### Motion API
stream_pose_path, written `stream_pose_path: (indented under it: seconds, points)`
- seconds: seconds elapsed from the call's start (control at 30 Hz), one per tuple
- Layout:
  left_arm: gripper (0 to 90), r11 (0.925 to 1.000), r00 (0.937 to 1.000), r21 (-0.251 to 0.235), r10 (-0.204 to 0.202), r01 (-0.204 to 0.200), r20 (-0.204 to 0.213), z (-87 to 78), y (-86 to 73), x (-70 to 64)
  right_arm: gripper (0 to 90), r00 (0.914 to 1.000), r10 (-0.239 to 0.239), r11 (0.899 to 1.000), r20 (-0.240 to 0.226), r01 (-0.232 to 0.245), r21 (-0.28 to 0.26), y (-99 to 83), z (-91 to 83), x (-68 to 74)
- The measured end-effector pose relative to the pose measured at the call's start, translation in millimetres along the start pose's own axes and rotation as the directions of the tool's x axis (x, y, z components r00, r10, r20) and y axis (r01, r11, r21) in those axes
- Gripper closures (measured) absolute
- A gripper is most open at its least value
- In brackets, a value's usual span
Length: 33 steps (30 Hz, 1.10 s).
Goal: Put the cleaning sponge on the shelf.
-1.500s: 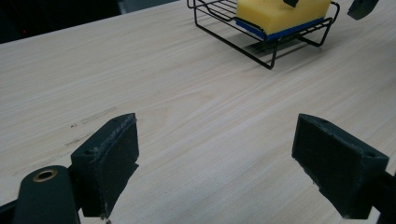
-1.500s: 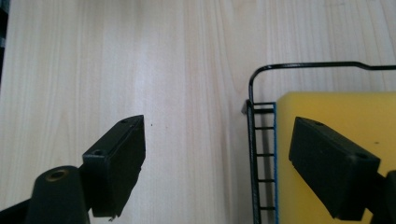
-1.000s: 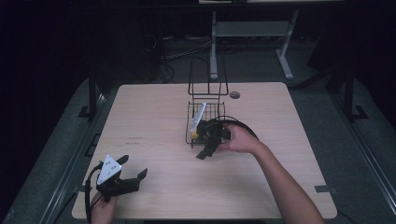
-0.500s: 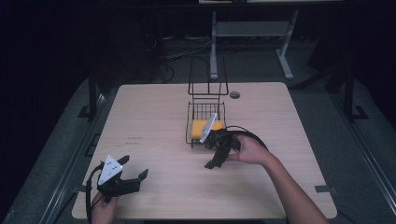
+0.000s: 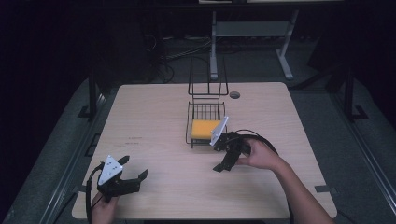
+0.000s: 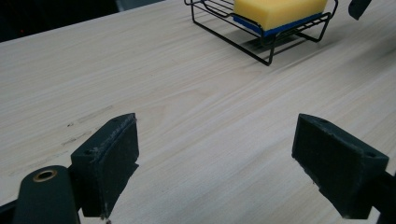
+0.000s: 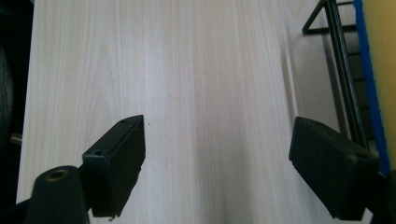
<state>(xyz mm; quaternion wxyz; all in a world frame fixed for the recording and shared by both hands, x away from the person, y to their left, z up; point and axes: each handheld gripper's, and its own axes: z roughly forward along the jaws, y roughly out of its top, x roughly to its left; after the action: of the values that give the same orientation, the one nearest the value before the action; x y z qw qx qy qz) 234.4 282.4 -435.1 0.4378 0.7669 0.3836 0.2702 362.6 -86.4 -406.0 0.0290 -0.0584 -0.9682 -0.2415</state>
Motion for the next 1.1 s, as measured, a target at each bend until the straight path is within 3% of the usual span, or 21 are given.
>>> stream_pose_path:
  seconds: [1.1]
  points:
    - [14.1,1.0,1.0,0.005,0.001,-0.001,0.0,0.7,-0.9,-0.9,18.2,0.997,0.063,0.998,0.045,-0.063,-0.013,-52.7,-16.1,13.1]
